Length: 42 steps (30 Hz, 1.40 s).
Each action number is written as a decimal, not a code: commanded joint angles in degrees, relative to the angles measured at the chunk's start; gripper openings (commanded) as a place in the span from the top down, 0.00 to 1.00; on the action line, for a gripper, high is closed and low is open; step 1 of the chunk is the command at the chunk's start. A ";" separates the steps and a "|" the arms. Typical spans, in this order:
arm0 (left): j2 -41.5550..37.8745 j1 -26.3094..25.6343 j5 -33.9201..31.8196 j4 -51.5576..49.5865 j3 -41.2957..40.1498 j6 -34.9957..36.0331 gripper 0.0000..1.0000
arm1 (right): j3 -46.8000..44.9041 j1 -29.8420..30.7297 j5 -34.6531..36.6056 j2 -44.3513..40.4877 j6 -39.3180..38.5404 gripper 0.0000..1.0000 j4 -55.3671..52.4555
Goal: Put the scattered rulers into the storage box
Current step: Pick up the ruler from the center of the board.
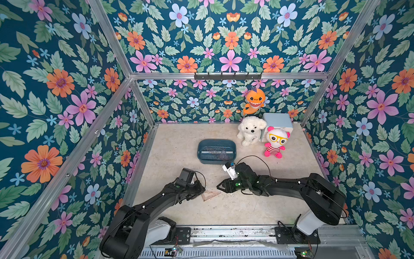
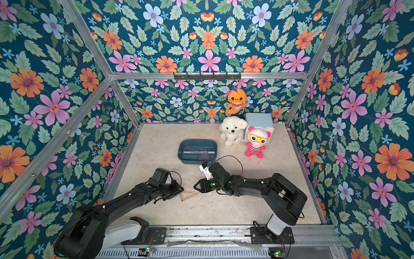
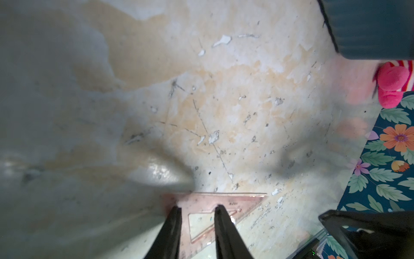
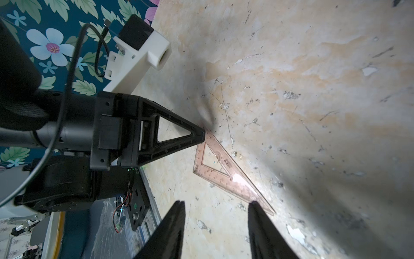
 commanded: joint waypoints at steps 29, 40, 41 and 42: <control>-3.07 0.73 -3.57 -3.14 -3.73 0.90 0.69 | -3.08 -4.02 -12.35 5.37 15.45 0.53 8.18; -1.21 0.82 -2.58 -0.75 -4.77 0.96 0.70 | -2.51 -4.19 -10.87 6.07 15.19 0.54 6.21; -1.23 0.82 -2.57 -0.66 -4.85 0.93 0.69 | -2.51 -4.32 -10.86 6.36 15.34 0.55 6.15; -1.22 0.82 -2.64 -0.74 -4.92 0.95 0.70 | -2.56 -4.46 -10.95 6.72 15.46 0.55 6.24</control>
